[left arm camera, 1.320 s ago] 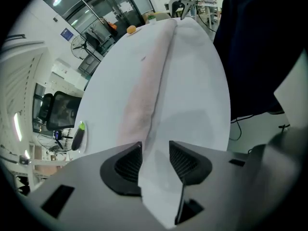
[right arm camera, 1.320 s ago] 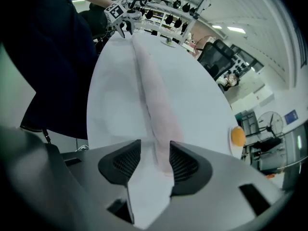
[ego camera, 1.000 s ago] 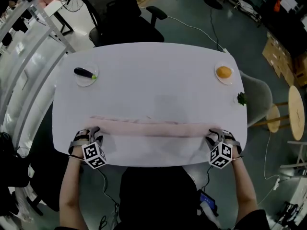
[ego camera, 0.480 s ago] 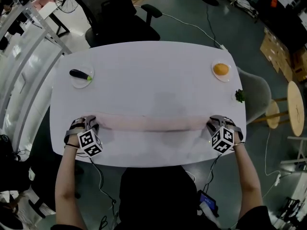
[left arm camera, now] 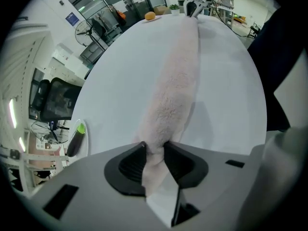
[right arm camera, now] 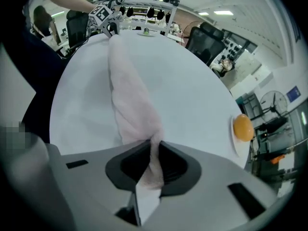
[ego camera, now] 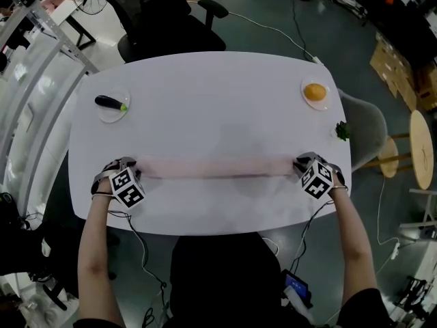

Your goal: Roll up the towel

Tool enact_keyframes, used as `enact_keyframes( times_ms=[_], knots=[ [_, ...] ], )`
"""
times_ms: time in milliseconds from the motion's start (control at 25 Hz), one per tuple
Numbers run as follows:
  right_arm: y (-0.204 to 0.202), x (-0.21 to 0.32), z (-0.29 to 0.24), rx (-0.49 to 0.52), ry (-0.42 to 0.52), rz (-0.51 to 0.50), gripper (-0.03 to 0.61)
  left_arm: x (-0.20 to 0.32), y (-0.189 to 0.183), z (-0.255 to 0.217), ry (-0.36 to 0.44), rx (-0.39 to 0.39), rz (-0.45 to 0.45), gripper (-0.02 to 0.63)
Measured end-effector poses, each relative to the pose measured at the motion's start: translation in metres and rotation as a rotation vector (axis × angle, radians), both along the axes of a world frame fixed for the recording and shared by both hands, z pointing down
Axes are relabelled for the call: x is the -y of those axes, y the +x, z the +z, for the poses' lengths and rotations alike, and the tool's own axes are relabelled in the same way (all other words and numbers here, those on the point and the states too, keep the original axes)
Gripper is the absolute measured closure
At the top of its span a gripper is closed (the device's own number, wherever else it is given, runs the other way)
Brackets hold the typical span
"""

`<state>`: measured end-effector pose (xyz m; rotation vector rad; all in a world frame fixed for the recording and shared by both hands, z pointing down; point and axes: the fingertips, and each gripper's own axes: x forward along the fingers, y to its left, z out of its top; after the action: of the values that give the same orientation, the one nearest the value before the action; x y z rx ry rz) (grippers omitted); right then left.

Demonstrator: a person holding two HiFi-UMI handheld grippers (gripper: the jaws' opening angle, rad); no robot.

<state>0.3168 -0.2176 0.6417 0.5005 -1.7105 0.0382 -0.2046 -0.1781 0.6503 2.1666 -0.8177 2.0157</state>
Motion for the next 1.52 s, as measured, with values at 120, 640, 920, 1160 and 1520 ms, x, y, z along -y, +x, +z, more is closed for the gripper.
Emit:
enact_keyframes(
  times_ms=[120, 640, 920, 1160, 1520],
  knots=[
    [0.0, -0.002, -0.002, 0.008, 0.002, 0.002, 0.514, -0.001, 0.001, -0.001, 0.017, -0.008, 0.006, 0.488],
    [-0.009, -0.004, -0.091, 0.293, 0.159, 0.245, 0.191, -0.007, 0.008, -0.07, 0.147, -0.199, -0.154, 0.261],
    [-0.097, -0.014, -0.141, 0.678, 0.151, 0.348, 0.039, -0.001, 0.088, -0.145, 0.239, -0.729, -0.374, 0.25],
    [-0.16, -0.006, -0.172, 0.863, 0.171, 0.366, -0.009, 0.018, 0.121, -0.191, 0.348, -1.051, -0.518, 0.249],
    [-0.224, 0.013, -0.223, 1.013, 0.25, 0.279, 0.025, 0.047, 0.114, -0.259, 0.573, -1.25, -0.578, 0.25]
  ],
)
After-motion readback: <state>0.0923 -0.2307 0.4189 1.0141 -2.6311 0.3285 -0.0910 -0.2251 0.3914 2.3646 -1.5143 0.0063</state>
